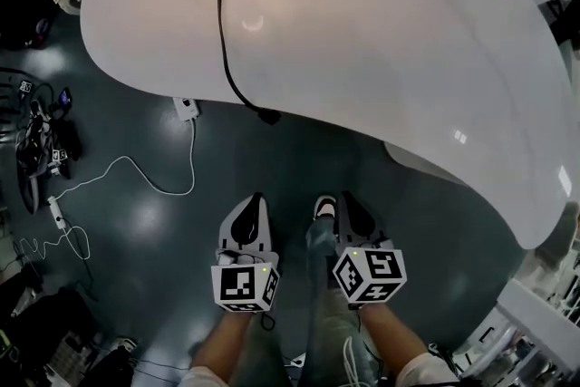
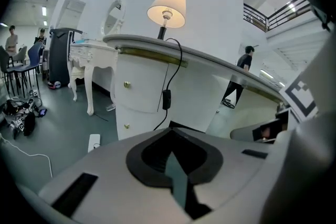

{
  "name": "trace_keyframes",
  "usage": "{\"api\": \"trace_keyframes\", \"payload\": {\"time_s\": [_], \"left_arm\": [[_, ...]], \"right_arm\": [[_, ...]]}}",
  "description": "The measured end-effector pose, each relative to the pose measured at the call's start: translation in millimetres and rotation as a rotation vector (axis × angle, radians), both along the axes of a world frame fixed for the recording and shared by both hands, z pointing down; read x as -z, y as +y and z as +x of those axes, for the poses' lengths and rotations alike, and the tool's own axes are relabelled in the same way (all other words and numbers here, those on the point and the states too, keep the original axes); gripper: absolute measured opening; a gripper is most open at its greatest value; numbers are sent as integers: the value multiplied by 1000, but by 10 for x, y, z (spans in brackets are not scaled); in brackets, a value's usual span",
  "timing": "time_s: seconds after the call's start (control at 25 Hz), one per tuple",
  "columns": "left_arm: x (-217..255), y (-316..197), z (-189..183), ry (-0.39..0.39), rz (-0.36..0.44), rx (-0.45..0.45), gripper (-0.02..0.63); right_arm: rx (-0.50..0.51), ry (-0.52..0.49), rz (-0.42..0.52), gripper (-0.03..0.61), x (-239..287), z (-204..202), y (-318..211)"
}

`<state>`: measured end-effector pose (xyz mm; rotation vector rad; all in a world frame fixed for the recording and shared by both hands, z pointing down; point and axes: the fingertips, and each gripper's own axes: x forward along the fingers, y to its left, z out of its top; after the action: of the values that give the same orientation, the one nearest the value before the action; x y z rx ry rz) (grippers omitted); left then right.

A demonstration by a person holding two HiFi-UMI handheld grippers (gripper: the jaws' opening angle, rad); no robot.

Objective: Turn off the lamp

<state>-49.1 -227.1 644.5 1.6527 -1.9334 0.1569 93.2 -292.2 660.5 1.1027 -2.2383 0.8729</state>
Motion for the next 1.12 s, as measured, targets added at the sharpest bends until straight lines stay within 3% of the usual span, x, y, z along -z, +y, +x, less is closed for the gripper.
{"api": "trace_keyframes", "payload": {"time_s": [0.4, 0.76, 0.96, 1.12], "left_arm": [[-487, -21, 44, -2, 3, -59, 8], [-494, -95, -2, -22, 20, -76, 8], [-459, -226, 9, 30, 62, -94, 8], [-403, -276, 39, 17, 67, -125, 8]], "right_arm": [[-19, -6, 17, -2, -338, -96, -18], [-21, -6, 21, -2, -300, -134, 25], [-14, -2, 28, -2, -268, -124, 5], [-7, 1, 28, -2, -223, -103, 12]]}}
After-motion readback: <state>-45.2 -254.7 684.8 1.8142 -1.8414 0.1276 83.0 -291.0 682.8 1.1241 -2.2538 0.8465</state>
